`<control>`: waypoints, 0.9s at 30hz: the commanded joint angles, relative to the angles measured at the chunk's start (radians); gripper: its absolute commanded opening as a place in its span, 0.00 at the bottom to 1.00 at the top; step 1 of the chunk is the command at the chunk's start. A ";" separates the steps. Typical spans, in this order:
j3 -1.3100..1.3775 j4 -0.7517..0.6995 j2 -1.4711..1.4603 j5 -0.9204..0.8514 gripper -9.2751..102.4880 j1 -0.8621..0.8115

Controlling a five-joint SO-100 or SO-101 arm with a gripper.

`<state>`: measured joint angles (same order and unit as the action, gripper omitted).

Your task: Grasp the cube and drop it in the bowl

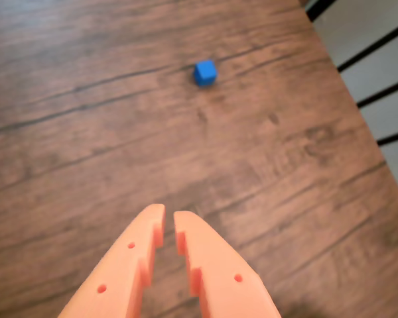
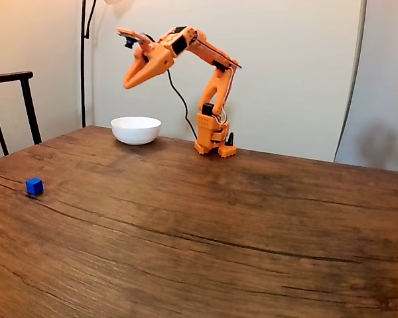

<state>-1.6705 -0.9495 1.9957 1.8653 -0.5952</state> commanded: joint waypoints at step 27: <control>0.810 0.178 -0.742 0.064 0.08 -0.069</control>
<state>-0.9587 -0.7593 1.2671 1.9205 -0.6565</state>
